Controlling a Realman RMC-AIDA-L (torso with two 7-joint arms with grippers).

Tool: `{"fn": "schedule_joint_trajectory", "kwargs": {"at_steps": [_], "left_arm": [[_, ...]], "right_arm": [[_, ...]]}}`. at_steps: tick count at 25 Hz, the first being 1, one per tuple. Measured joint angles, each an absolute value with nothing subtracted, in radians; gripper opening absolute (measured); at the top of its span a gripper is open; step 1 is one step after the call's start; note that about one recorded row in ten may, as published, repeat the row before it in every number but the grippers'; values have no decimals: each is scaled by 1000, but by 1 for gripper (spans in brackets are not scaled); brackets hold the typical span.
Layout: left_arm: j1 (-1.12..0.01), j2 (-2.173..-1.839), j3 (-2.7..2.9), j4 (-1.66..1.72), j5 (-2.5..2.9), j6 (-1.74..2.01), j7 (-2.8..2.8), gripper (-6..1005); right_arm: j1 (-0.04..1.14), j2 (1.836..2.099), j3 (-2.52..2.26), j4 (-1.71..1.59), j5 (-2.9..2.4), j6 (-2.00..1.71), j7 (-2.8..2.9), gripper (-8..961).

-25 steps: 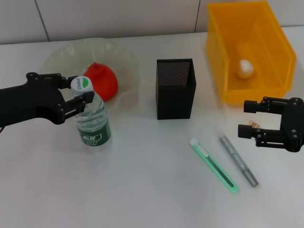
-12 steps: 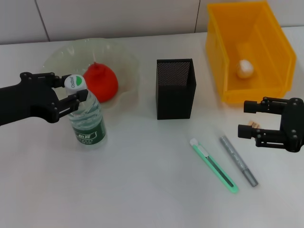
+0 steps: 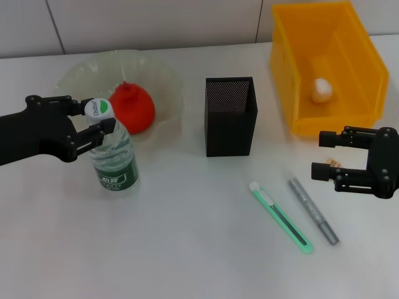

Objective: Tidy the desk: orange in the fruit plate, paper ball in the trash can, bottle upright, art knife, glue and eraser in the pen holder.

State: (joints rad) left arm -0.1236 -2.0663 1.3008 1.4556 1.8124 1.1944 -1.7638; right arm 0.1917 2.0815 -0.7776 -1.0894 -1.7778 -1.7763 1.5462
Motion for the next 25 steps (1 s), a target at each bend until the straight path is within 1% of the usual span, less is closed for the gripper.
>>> {"fn": "schedule_joint_trajectory", "kwargs": {"at_steps": [25], "left_arm": [[-135,-2066,1284,1436,1807,1188,-1752,460]], "right_arm": [[206,2082,-778,-1089,-1779,-1770,1546,710]]}}
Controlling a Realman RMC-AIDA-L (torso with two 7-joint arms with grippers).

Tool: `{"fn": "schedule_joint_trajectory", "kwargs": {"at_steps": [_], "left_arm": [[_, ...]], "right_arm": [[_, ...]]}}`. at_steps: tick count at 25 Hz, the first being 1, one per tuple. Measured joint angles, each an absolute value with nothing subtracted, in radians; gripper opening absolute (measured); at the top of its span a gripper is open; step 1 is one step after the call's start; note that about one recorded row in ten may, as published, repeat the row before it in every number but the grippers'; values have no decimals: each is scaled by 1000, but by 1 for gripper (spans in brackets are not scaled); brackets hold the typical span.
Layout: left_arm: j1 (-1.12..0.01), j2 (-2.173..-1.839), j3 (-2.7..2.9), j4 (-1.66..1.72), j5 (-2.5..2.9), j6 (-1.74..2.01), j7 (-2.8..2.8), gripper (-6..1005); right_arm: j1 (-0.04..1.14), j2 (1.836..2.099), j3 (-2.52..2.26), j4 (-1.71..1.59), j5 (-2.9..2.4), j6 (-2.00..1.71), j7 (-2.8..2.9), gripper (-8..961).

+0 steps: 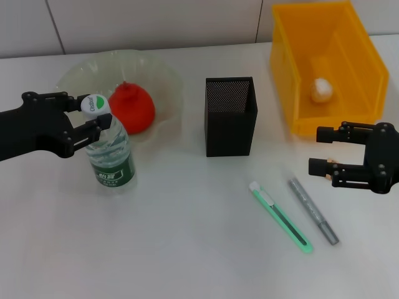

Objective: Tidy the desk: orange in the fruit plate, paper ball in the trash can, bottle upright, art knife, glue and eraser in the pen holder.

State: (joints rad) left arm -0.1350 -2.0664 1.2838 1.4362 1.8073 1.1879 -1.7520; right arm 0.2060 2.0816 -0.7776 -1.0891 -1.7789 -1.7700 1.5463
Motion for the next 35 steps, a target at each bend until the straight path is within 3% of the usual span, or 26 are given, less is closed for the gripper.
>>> {"fn": "schedule_joint_trajectory", "kwargs": {"at_steps": [21,26,32,35], "left_arm": [[-147,-2068,1276,1421,1806,1192,-1742,464],[-147,-2067,1272,1426,1793,1195,-1742,668],[-149,-2066,1250,1432,1763,1233,-1740,802],[-150,-2066,1239,1434,1736,1240,-1740,802]], "right_arm": [[217,2081,-778,-1069,-1780,-1767,1546,707],[220,2081,-778,-1065,-1781,-1767,1546,707],[219,2080,-778,-1065,-1783,-1767,1546,706],[219,2080,-778,-1065,-1784,-1767,1546,706]]}}
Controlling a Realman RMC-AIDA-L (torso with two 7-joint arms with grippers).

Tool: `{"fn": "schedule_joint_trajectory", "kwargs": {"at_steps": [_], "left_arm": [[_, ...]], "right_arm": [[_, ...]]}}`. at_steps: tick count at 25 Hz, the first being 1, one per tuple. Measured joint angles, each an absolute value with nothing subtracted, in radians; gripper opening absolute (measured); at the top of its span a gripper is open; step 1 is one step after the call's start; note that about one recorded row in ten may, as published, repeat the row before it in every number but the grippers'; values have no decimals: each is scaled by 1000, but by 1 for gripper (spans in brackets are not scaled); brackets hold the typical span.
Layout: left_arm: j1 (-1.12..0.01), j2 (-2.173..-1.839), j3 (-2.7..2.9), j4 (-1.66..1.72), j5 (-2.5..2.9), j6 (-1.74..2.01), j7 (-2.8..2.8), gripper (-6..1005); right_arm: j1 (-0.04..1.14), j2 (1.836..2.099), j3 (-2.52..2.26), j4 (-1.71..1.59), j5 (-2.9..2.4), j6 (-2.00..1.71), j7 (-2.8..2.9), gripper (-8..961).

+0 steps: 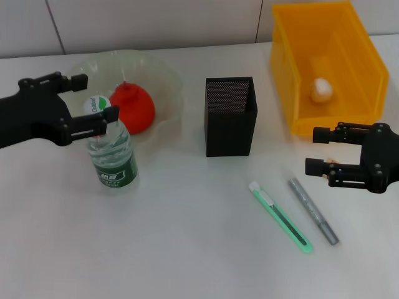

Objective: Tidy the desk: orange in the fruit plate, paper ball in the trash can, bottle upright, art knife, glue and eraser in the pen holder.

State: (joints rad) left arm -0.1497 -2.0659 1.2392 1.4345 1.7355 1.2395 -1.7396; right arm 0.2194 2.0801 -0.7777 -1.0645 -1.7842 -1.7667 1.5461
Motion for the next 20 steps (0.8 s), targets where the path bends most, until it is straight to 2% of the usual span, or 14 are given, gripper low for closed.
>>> {"fn": "schedule_joint_trajectory", "kwargs": {"at_steps": [8,20], "left_arm": [[-196,-2065,1131,1424,1614,1354,-1751,802],[-335,-2063,1096,1272,1565,1686,-1701,802]], "right_arm": [[216,2080,-778,-1060,-1790,-1764,1538,705],[220,2080,-720,-1070,-1790,-1718,1535,703]]}}
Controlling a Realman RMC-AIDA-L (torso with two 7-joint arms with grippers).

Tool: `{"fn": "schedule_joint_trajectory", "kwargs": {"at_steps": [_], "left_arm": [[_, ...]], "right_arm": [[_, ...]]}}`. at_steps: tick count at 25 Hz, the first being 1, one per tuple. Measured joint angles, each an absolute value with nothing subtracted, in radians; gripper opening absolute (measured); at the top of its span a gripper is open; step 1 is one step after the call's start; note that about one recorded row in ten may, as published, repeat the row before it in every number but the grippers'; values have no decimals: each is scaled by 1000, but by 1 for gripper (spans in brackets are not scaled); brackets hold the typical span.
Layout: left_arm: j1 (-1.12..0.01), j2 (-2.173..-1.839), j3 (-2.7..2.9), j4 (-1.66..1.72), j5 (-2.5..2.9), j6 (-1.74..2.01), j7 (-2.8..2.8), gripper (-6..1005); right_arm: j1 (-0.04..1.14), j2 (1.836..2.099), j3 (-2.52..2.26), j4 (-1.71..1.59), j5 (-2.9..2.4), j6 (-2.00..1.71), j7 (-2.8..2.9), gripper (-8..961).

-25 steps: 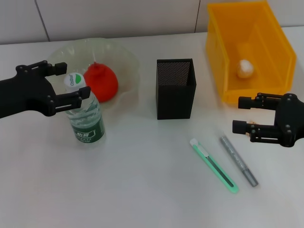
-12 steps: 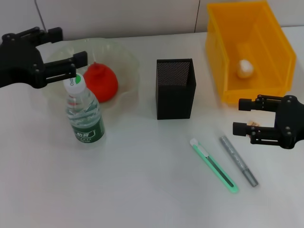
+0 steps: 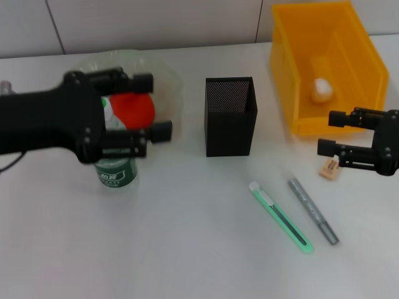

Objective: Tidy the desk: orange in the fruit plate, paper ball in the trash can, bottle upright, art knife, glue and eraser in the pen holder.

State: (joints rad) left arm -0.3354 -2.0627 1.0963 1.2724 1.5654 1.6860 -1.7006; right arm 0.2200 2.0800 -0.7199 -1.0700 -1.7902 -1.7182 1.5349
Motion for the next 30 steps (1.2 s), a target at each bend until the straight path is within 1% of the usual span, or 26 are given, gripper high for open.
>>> {"fn": "schedule_joint_trajectory", "kwargs": {"at_steps": [6,14,22,30], "left_arm": [[-344,-2064,1098,1140,1566,1739,-1575,802],[-338,-2066,1097,1027,1563,1749,-1471,802],[-331,-2065,1098,941,1568,1755,-1379,802],[-325,-2062,1100,925,1581,1762,-1341,802]], "right_arm": [[216,2078,-704,-1156,-1825,-1713,1593,702],[268,2077,-707,-1298,-1995,-1712,1775,701],[376,2077,-767,-1521,-2274,-1770,2058,700],[464,2077,-911,-1620,-2438,-1852,2219,699]]}}
